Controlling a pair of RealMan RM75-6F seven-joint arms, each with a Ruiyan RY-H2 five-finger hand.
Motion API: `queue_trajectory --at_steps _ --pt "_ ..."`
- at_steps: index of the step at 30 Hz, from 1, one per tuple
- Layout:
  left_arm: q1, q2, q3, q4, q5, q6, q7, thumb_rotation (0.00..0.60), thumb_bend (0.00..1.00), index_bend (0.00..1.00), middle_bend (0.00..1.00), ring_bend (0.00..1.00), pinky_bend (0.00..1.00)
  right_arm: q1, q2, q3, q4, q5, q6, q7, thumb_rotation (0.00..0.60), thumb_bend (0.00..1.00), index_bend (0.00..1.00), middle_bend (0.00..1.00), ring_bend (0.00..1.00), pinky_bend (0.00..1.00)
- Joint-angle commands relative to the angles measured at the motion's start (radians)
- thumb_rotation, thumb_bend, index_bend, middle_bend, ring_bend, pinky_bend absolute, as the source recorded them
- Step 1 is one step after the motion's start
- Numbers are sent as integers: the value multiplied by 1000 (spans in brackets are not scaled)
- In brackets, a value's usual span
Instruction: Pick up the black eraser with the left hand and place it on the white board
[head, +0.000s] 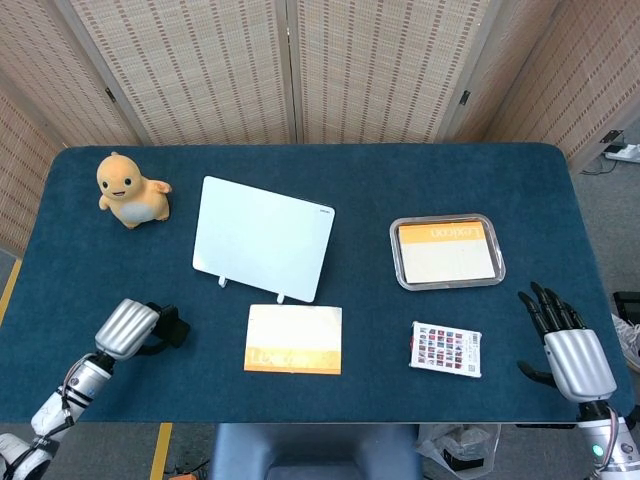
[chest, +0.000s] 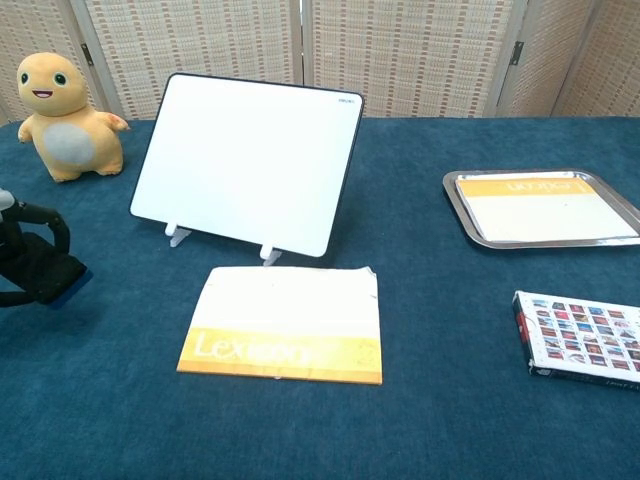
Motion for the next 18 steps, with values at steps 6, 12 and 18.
queue_trajectory --at_steps 6,12,18 --pt "-29 -99 -122 -28 -54 85 94 600 239 611 1000 1000 1000 -8 11 6 4 -1 23 37 600 150 0 0 0 163" --pt "-65 -216 -186 34 -78 126 133 600 240 594 1000 1000 1000 -15 20 4 11 -11 40 68 600 150 0 0 0 163" --pt "-102 -332 -224 103 -95 148 157 600 241 592 1000 1000 1000 -19 33 9 14 -4 47 107 600 150 0 0 0 163"
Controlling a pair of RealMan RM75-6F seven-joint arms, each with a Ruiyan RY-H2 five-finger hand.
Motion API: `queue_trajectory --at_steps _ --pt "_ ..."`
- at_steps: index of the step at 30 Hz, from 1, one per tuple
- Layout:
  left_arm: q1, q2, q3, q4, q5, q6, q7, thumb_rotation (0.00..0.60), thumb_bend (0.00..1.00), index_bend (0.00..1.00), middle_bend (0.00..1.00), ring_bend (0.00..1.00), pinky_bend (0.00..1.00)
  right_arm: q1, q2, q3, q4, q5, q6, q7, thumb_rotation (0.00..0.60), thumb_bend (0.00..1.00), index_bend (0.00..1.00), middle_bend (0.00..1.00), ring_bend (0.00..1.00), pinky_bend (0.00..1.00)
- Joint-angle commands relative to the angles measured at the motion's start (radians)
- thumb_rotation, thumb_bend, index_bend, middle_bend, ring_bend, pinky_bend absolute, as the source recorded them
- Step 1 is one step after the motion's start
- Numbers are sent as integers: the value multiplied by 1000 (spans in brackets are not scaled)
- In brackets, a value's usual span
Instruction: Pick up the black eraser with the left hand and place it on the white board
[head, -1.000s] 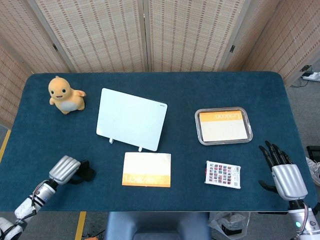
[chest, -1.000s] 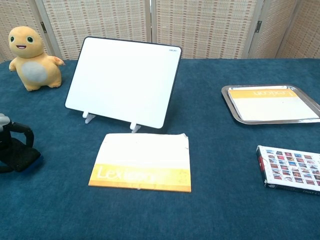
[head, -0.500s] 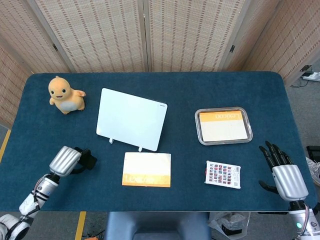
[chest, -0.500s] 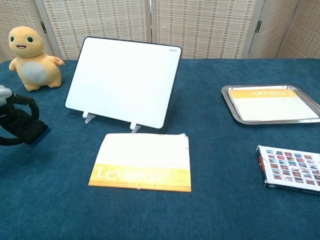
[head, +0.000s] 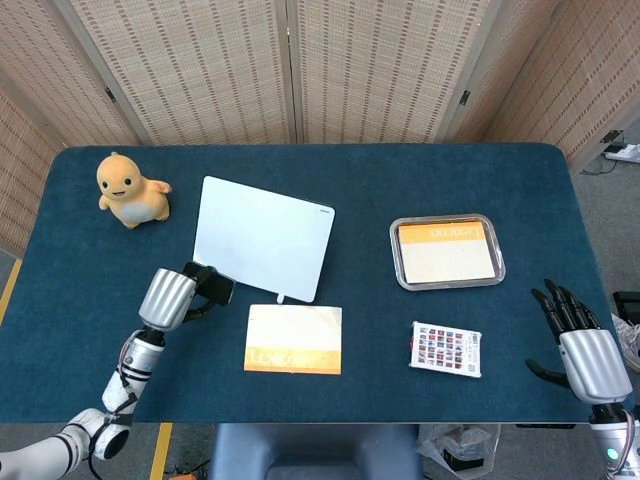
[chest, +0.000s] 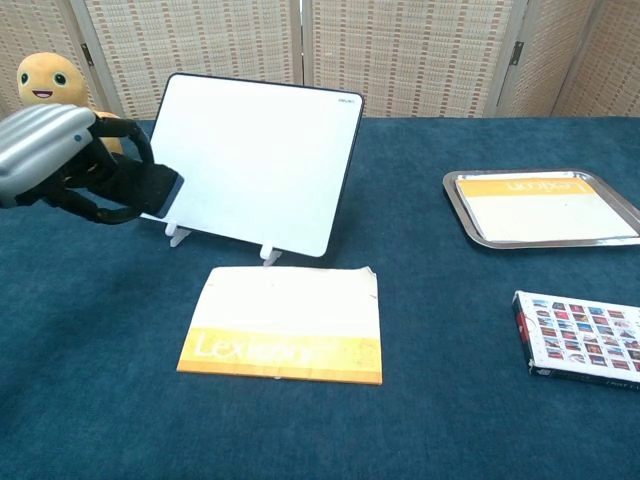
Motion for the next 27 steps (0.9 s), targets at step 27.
queue_trajectory --at_steps 27 --pt "-167 -425 -75 565 -70 40 -145 600 241 600 1000 1000 1000 -32 45 20 28 15 54 161 600 150 0 0 0 164"
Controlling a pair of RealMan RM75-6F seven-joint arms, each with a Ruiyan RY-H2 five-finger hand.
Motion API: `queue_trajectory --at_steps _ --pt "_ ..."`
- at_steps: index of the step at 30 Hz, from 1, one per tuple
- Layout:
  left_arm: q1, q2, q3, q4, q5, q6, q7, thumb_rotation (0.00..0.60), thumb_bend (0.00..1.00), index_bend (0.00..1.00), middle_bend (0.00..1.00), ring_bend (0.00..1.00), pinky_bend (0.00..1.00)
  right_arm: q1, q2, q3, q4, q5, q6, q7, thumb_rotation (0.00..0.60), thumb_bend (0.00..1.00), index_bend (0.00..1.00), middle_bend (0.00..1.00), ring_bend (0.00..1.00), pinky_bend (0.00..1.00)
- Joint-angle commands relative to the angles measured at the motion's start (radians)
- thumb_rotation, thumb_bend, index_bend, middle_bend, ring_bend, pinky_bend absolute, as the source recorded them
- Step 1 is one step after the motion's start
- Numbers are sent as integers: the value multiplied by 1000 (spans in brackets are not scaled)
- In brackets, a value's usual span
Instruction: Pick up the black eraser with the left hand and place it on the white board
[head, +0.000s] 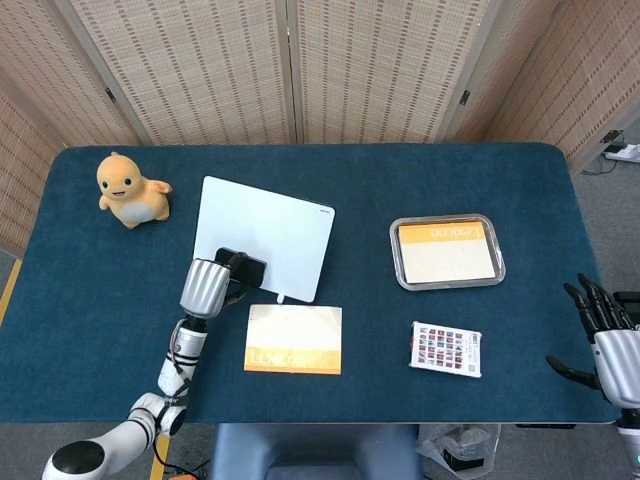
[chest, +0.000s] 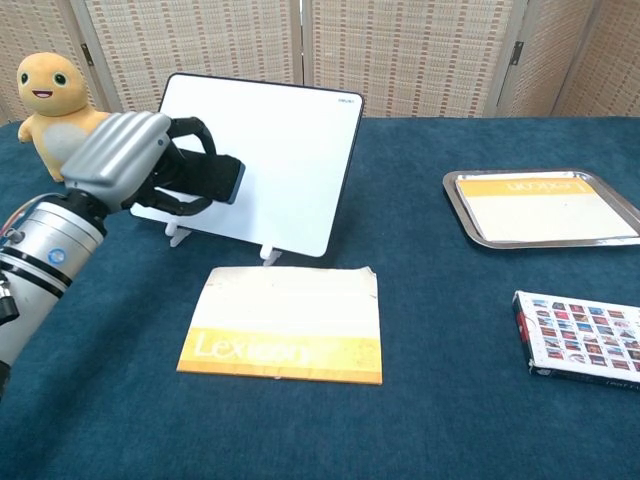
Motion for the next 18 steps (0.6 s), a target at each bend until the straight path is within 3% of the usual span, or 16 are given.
queue_trajectory --at_steps 1,18 --pt "-24 -29 4 46 -9 -24 -27 600 241 600 1000 1000 1000 2 4 3 0 11 -9 5 600 150 0 0 0 164" --pt "-90 -128 16 234 -48 -122 -110 600 241 582 1000 1000 1000 6 16 12 -3 42 -36 17 600 150 0 0 0 164"
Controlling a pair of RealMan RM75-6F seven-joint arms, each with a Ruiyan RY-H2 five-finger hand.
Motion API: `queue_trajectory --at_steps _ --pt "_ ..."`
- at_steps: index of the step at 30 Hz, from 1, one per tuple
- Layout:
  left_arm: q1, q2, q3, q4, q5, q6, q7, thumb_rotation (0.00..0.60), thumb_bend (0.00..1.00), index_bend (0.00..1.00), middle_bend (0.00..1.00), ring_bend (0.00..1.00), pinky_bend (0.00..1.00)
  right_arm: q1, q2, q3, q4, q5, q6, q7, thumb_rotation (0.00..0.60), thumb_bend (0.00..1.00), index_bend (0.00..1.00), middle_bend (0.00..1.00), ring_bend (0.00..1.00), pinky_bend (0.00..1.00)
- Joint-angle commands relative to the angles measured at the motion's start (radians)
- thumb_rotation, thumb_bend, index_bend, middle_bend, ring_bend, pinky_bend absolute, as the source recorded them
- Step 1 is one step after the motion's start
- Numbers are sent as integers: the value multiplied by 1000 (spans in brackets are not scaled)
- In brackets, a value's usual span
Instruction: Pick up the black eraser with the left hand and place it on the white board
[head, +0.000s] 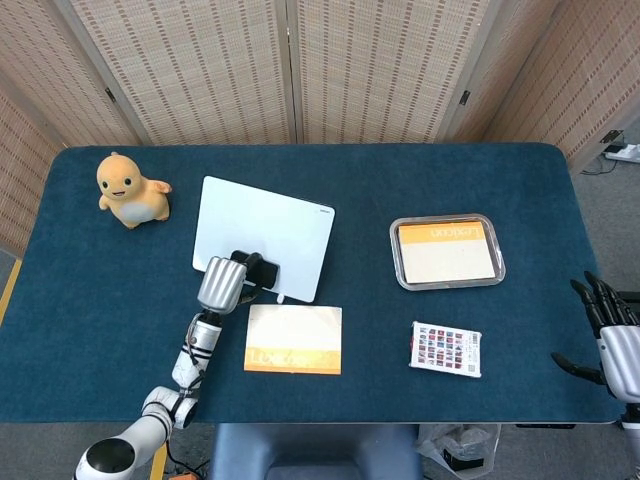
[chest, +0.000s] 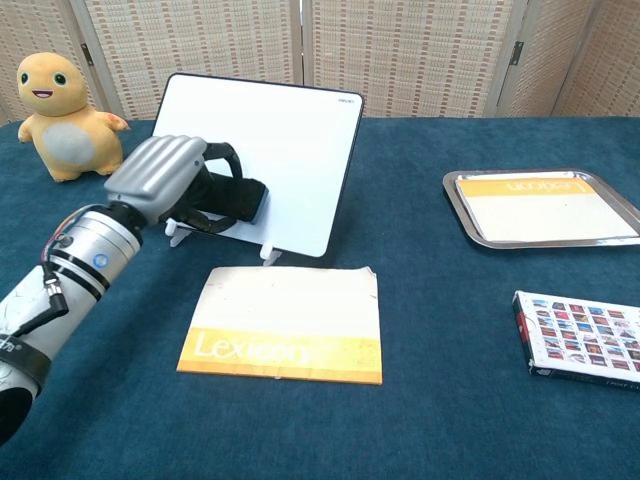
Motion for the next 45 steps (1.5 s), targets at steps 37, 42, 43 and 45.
queue_trajectory --at_steps 37,42,43,45 --pt "137 158 116 -225 47 203 14 600 239 259 1000 1000 1000 -20 -8 2 4 -23 40 5 600 150 0 0 0 164" --pt "291 432 198 -572 78 312 150 600 239 240 1000 1000 1000 -22 -12 -3 2 -35 45 -7 600 150 0 0 0 164" --pt "334 522 217 -695 57 307 215 600 238 230 1000 1000 1000 -21 -15 -4 1 -37 46 -17 600 150 0 0 0 164" --pt "395 666 245 -909 10 288 314 600 235 170 1000 962 1000 -18 -18 -5 -1 -38 37 -33 600 150 0 0 0 164"
